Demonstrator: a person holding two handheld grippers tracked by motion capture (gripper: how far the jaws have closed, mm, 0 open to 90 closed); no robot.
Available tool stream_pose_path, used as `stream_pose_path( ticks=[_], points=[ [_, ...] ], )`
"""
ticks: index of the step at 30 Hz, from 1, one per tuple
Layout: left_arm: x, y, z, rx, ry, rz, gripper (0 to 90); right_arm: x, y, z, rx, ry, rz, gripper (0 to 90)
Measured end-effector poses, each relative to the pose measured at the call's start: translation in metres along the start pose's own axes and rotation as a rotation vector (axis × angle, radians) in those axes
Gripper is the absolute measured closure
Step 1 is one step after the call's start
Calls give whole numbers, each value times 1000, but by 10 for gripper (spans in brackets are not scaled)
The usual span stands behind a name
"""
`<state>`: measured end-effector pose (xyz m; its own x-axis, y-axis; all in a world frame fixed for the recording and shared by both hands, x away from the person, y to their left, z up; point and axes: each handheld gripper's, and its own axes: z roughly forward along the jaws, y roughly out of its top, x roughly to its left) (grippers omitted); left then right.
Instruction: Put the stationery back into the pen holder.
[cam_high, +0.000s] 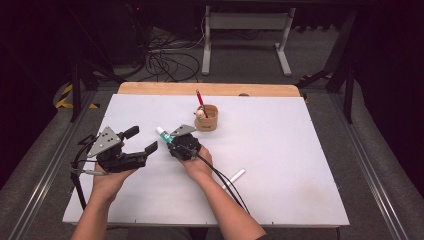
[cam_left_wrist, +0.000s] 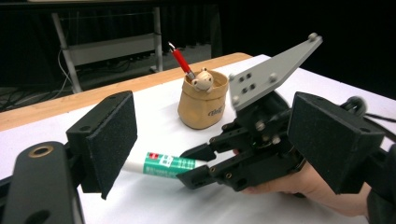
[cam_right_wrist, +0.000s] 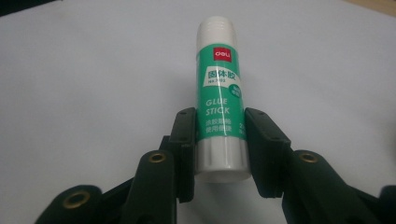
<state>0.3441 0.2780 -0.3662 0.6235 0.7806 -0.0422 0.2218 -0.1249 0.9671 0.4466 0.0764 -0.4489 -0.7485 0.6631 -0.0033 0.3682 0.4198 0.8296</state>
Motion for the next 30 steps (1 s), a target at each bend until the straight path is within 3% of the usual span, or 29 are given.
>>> stream_pose_path(
  ticks=[6,19,30],
  points=[
    [0,0,1,-7,-11,-25,171,1,3,-16,-86,21,-26,663],
    [-1,-1,2,4,-9,-19,177,9,8,-55,-234,41,-33,662],
    [-2,-1,4,15,-18,-15,189,19,6,-80,-345,144,-59,662]
  ],
)
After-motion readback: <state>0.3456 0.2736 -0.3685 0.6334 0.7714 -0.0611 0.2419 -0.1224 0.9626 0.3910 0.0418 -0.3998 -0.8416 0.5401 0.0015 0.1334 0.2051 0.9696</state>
